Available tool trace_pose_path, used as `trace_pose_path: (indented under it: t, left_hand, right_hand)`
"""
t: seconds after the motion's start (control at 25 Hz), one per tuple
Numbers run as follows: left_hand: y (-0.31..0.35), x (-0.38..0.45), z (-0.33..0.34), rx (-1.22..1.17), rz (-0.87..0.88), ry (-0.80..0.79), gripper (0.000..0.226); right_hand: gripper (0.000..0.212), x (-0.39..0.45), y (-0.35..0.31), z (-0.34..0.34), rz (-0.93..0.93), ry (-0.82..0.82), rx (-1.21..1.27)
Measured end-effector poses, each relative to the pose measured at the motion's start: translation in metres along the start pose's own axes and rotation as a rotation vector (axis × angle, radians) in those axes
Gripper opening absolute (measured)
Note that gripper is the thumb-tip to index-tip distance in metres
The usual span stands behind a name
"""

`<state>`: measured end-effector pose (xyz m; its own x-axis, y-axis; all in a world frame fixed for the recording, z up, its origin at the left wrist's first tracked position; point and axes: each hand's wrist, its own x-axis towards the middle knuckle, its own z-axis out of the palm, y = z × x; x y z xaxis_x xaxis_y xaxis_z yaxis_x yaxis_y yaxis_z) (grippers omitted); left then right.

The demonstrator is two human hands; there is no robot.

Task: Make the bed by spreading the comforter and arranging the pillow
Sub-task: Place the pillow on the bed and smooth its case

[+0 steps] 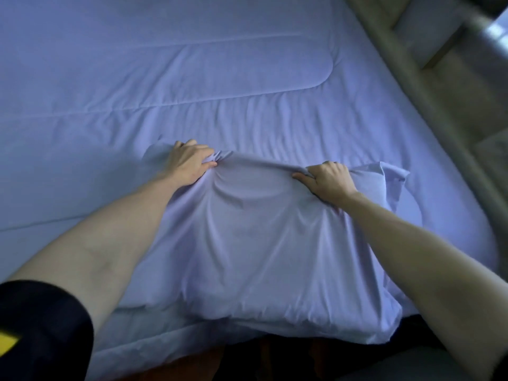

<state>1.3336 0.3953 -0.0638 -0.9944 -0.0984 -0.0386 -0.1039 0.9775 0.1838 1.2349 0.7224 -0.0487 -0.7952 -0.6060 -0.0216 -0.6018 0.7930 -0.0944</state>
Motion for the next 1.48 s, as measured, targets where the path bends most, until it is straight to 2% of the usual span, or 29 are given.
trace_pose_path:
  t: [0.24, 0.44, 0.64, 0.88, 1.04, 1.12, 1.2, 1.28, 1.36, 1.44, 1.48]
  left_hand:
    - [0.087, 0.067, -0.087, 0.091, 0.213, 0.156, 0.022]
    - [0.207, 0.147, -0.143, 0.142, 0.328, 0.306, 0.013]
    - [0.349, 0.237, -0.164, 0.085, 0.417, 0.49, 0.01]
    - [0.526, 0.362, -0.165, -0.012, 0.425, 0.542, 0.017]
    - [0.595, 0.419, -0.123, -0.024, 0.379, 0.525, 0.022]
    - [0.619, 0.436, -0.088, -0.051, 0.302, 0.414, 0.028]
    - [0.634, 0.444, -0.055, -0.059, 0.263, 0.238, 0.029]
    - [0.643, 0.457, -0.044, -0.172, 0.258, 0.178, 0.03]
    - [0.654, 0.472, -0.054, -0.301, 0.246, 0.239, 0.032]
    - [0.664, 0.484, -0.069, -0.336, 0.275, 0.228, 0.035]
    - [0.67, 0.487, -0.073, -0.315, 0.315, 0.153, 0.04]
  right_hand:
    - [0.059, -0.044, 0.054, -0.087, 0.17, 0.169, 0.012]
    - [0.054, -0.074, 0.127, -0.159, 0.304, 0.357, -0.053]
    - [0.05, -0.098, 0.234, -0.208, 0.455, 0.478, -0.105]
    - [0.049, -0.095, 0.381, -0.248, 0.604, 0.511, -0.228]
    - [0.047, -0.081, 0.449, -0.229, 0.663, 0.42, -0.205]
    - [0.044, -0.08, 0.474, -0.203, 0.705, 0.289, -0.138]
    - [0.044, -0.084, 0.486, -0.181, 0.683, 0.195, -0.043]
    - [0.046, -0.089, 0.497, -0.179, 0.678, 0.255, 0.148]
    - [0.051, -0.095, 0.514, -0.189, 0.774, 0.355, 0.358]
    - [0.049, -0.108, 0.531, -0.192, 0.88, 0.385, 0.403]
    - [0.05, -0.115, 0.536, -0.191, 0.912, 0.371, 0.391]
